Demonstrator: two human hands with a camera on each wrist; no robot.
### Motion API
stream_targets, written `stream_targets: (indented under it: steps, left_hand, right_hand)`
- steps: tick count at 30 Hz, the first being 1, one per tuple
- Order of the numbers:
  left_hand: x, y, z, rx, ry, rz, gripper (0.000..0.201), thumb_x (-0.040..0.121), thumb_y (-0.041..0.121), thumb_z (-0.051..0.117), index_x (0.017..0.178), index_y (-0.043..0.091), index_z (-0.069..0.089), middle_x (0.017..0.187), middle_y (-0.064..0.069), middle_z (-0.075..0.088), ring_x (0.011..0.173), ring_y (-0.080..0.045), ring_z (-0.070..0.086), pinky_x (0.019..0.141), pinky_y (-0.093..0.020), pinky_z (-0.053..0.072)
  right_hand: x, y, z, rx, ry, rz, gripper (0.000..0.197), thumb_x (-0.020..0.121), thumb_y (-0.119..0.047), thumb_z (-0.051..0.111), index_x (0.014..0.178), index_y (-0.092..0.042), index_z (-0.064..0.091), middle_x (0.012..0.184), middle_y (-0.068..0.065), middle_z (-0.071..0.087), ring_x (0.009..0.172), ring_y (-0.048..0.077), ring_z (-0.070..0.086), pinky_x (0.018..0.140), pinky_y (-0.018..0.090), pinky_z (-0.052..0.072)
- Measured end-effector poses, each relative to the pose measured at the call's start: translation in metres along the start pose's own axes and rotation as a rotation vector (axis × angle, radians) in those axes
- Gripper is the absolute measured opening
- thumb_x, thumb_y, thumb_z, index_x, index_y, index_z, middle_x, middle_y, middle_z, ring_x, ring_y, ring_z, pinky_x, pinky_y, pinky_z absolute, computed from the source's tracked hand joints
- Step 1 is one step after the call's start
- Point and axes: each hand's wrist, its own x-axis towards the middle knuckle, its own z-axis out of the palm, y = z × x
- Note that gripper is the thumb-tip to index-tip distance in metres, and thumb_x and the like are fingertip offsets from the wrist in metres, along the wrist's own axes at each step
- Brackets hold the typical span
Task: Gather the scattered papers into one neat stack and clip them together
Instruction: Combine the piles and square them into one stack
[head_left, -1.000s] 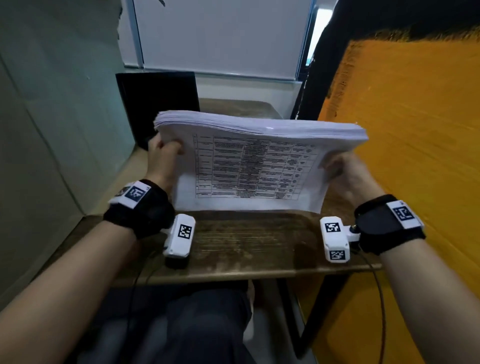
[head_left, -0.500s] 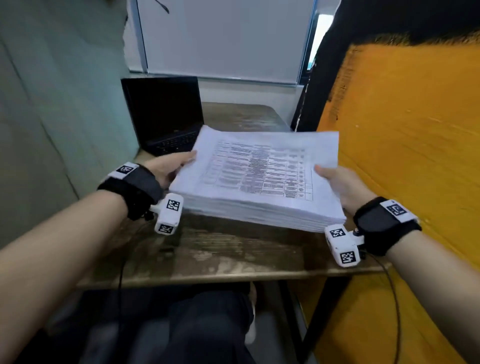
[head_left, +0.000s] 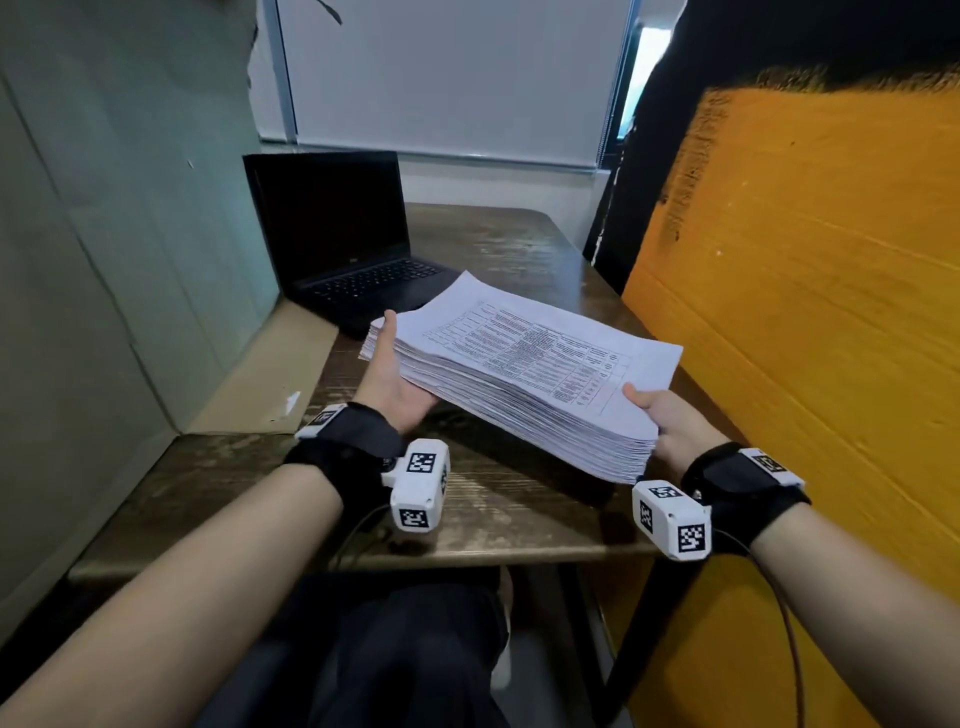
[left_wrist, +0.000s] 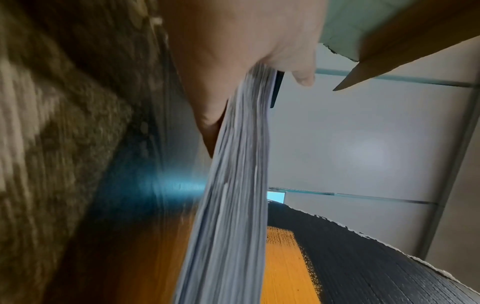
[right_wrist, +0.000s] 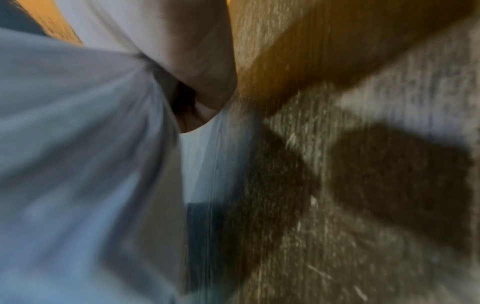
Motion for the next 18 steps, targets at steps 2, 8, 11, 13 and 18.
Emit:
stream_targets:
  steps: [2,8,11,13,18]
  left_hand:
    - [0.004,-0.004,0.006,-0.025,0.066,0.038,0.071,0.096,0.06,0.025,0.139,0.007,0.046,0.13,-0.016,0.059,0.115,-0.028,0.058,0.091,-0.039,0.048]
    - [0.007,0.0,0.002,0.038,0.141,0.072,0.057,0.099,0.052,0.027,0.124,0.011,0.058,0.12,-0.012,0.066,0.111,-0.028,0.061,0.095,-0.041,0.048]
    - [0.004,-0.001,-0.004,-0.013,0.236,0.052,0.027,0.099,0.028,0.035,0.101,0.011,0.056,0.106,-0.012,0.064,0.097,-0.027,0.061,0.096,-0.048,0.044]
    - [0.005,-0.002,-0.007,-0.001,0.251,0.041,0.023,0.101,0.02,0.033,0.101,0.009,0.053,0.102,-0.013,0.063,0.093,-0.028,0.061,0.098,-0.052,0.042]
    - [0.011,-0.003,-0.01,0.133,0.258,0.068,0.024,0.104,0.013,0.031,0.115,0.009,0.052,0.098,-0.007,0.064,0.098,-0.025,0.062,0.087,-0.047,0.047]
  right_hand:
    - [-0.002,0.003,0.0,0.038,-0.029,0.004,0.041,0.103,-0.008,0.038,0.144,-0.006,0.04,0.141,0.015,0.052,0.091,0.028,0.062,0.062,0.046,0.053]
    - [-0.002,0.008,-0.007,0.097,-0.042,0.009,0.042,0.103,-0.009,0.038,0.145,-0.007,0.038,0.141,0.016,0.051,0.084,0.028,0.065,0.043,0.035,0.056]
    - [-0.003,0.009,-0.009,0.121,-0.053,0.003,0.042,0.103,-0.008,0.037,0.145,-0.006,0.037,0.142,0.017,0.05,0.075,0.029,0.07,0.042,0.035,0.055]
    - [-0.003,0.011,-0.01,0.113,-0.053,0.005,0.042,0.103,-0.008,0.036,0.146,-0.006,0.036,0.143,0.016,0.049,0.085,0.028,0.064,0.047,0.035,0.056]
    - [-0.002,0.015,-0.011,0.1,-0.045,0.05,0.041,0.103,-0.008,0.036,0.145,-0.005,0.037,0.142,0.015,0.05,0.086,0.026,0.061,0.061,0.043,0.049]
